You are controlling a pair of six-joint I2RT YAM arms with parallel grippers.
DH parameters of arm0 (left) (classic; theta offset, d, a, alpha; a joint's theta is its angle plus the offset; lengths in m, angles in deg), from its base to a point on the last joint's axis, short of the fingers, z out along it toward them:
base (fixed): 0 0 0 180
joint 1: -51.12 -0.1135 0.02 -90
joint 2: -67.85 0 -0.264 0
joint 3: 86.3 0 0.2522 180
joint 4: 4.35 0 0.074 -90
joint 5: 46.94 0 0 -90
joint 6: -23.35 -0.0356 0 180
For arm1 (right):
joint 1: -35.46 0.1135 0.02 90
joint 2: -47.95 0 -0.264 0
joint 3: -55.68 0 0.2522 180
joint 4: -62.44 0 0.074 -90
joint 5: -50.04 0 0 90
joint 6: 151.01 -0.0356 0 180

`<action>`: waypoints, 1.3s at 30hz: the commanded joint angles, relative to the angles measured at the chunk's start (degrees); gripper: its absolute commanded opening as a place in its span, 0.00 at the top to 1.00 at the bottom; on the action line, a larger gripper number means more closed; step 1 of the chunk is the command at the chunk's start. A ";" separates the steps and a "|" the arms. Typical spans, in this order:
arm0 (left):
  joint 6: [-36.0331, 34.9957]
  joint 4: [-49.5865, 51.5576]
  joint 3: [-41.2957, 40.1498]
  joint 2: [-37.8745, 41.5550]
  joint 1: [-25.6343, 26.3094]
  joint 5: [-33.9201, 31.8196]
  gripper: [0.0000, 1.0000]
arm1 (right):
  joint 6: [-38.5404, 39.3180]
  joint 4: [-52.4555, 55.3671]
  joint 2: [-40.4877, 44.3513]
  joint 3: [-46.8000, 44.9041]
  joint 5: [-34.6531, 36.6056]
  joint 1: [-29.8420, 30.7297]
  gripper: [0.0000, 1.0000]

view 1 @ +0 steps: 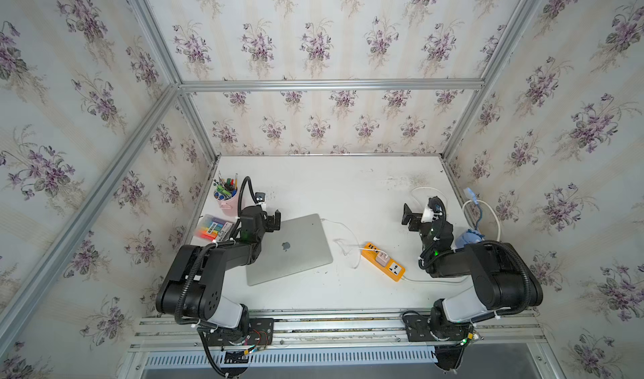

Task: Unplug the laptop charger
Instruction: Remove the charging cable from the laptop.

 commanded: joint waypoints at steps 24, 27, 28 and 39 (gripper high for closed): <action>0.12 0.63 1.01 1.18 -1.18 2.25 0.01 | -0.05 -1.11 0.13 -0.19 -0.02 0.02 0.02; 0.85 6.74 3.15 4.61 -1.18 0.64 0.01 | -0.14 4.85 4.24 1.51 1.61 0.49 0.09; 0.65 8.43 3.64 4.86 -0.95 0.59 0.01 | -0.65 8.92 6.05 2.78 3.55 0.74 0.08; 16.80 39.58 18.57 14.62 10.48 -8.98 0.15 | -8.65 64.02 10.45 29.00 11.12 9.36 0.00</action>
